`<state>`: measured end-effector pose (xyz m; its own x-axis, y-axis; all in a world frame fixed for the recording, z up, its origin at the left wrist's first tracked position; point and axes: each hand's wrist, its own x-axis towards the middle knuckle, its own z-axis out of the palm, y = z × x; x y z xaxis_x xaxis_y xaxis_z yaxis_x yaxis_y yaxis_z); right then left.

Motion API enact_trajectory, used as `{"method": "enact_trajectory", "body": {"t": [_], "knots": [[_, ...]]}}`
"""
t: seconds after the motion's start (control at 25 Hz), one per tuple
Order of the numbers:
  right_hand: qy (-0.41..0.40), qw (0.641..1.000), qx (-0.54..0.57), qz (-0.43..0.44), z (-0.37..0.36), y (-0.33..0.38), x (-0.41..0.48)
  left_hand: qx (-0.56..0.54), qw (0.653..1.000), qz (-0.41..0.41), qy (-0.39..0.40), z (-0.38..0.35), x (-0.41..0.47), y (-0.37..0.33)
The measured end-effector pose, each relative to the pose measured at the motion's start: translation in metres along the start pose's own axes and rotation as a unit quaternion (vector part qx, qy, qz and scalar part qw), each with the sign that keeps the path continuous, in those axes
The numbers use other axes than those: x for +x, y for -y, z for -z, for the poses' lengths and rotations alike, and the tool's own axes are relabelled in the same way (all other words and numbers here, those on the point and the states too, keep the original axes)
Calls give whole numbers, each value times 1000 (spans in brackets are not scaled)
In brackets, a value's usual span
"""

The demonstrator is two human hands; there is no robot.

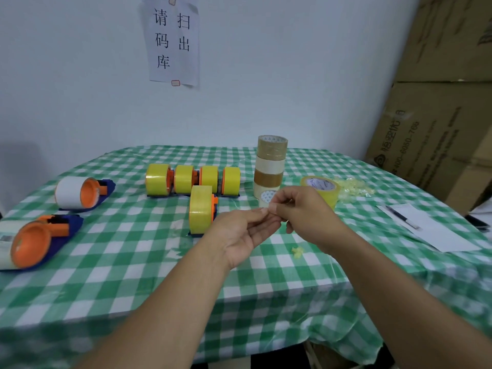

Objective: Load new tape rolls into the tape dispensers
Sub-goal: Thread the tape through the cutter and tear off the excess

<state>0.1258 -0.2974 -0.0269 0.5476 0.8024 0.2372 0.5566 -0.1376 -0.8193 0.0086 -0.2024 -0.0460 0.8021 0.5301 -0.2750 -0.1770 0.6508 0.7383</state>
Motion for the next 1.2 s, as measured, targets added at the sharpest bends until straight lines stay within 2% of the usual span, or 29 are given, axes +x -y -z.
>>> {"method": "enact_trajectory", "body": {"t": [0.2, 0.4, 0.6, 0.68, 0.8, 1.04, 1.2], "knots": [[6, 994, 109, -18, 0, -12, -2, 19, 999, 32, -5, 7, 9, 6], [46, 983, 171, -44, 4, -19, -4, 8, 999, 44, 1, 11, 16, 17], [18, 978, 195, -71, -3, -34, -5, 43, 996, 4, -83, 6, 28, 29], [12, 984, 161, -80, -9, -43, -5, 63, 993, -6, -103, 5, 32, 36], [-3, 995, 48, -84, -12, -57, -2, 79, 993, 6, -91, 5, 34, 43], [18, 981, -122, -150, 12, -76, 1, 177, 980, -2, -92, 8, 37, 36], [23, 979, -144, -140, 22, -82, 6, 214, 973, -4, -87, 10, 35, 36]]}}
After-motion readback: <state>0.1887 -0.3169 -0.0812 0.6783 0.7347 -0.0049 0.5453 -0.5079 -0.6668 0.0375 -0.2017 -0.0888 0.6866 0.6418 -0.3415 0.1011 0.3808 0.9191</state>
